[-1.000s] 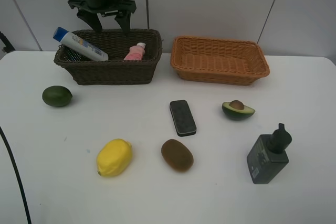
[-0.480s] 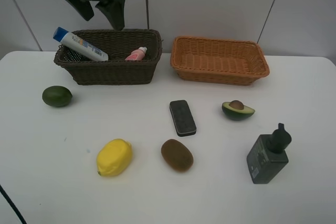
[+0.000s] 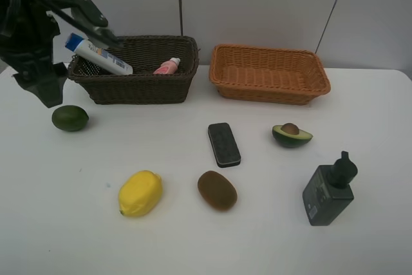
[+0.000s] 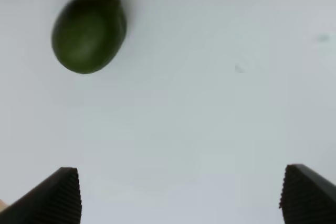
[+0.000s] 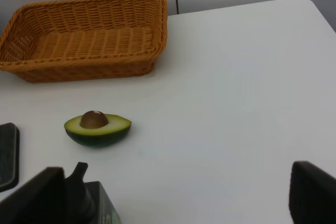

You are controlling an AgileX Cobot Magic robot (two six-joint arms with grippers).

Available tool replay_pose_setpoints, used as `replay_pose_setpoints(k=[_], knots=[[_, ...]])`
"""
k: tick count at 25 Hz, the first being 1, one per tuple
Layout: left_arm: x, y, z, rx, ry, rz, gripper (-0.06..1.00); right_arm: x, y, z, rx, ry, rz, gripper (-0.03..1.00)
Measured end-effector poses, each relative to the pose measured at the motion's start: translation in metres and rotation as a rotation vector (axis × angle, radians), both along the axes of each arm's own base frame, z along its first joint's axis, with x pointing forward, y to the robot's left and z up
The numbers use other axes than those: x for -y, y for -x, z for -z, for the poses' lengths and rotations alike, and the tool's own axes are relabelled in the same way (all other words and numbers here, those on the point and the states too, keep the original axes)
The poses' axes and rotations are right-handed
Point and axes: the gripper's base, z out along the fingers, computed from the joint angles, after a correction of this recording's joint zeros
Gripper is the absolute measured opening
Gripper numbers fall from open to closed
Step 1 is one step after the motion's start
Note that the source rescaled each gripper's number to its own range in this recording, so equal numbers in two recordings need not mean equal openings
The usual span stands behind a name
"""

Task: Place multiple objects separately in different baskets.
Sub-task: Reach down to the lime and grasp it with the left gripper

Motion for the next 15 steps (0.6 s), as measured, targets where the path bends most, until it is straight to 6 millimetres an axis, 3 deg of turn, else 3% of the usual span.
replay_pose_setpoints(k=[9, 15], knots=[[-0.036, -0.031, 0.052, -0.004, 0.077, -0.072, 1.0, 0.0, 0.0, 0.0, 0.0, 0.0, 0.0, 1.0], [-0.062, -0.05, 0.073, 0.036, 0.092, -0.131, 1.0, 0.0, 0.0, 0.0, 0.0, 0.0, 0.0, 1.0]])
